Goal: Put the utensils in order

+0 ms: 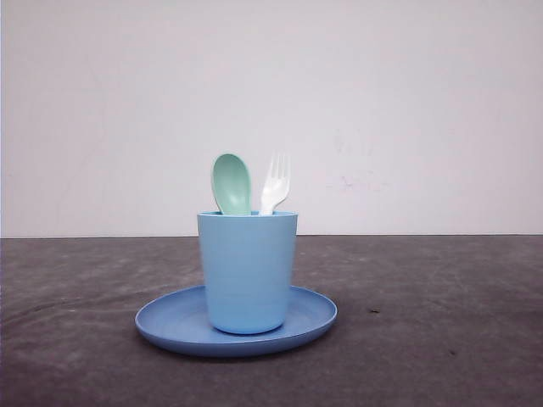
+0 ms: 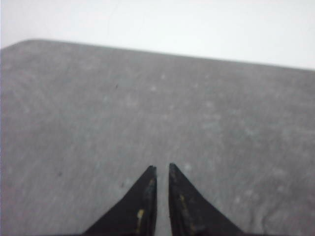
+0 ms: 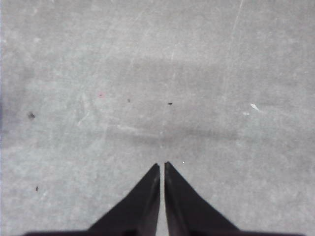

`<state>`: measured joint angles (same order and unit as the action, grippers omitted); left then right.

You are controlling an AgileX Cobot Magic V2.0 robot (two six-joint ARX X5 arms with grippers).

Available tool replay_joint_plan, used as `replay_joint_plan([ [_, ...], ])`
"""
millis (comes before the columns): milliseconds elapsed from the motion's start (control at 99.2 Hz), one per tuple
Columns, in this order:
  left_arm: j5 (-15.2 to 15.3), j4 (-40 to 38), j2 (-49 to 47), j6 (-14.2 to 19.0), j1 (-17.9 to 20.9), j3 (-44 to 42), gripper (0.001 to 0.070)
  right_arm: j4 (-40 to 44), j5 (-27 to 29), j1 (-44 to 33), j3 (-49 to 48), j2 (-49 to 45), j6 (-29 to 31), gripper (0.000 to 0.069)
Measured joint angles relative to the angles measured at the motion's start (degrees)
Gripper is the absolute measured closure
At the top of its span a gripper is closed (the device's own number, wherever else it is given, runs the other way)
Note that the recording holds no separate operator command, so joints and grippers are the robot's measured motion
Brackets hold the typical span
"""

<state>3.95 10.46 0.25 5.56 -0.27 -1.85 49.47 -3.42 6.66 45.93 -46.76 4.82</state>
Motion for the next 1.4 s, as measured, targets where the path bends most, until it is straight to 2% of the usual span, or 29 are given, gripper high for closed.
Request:
replay_joint_plan([
  [756,0.0,0.0,0.0,0.0,0.0,0.0,0.0691,0.0,0.0,0.0,0.0,0.0,0.0,0.0677],
  [867,0.0,0.0,0.0,0.0,0.0,0.0,0.0691,-1.1,2.3,-0.6,0.0,1.3,-1.0,0.0677],
  [1048,0.0,0.0,0.0,0.0,0.0,0.0,0.0691,-12.6,2.8,-1.5,-6.3,10.1,-2.6,0.0677],
  [1220,0.0,0.0,0.0,0.0,0.0,0.0,0.0691,-24.6,2.0,-2.6,-18.4,20.0,-3.2,0.0677],
  [1401,0.0,0.0,0.0,0.0,0.0,0.0,0.0691,-31.4,1.9,-3.1,-32.0,31.9,-3.3,0.0677],
])
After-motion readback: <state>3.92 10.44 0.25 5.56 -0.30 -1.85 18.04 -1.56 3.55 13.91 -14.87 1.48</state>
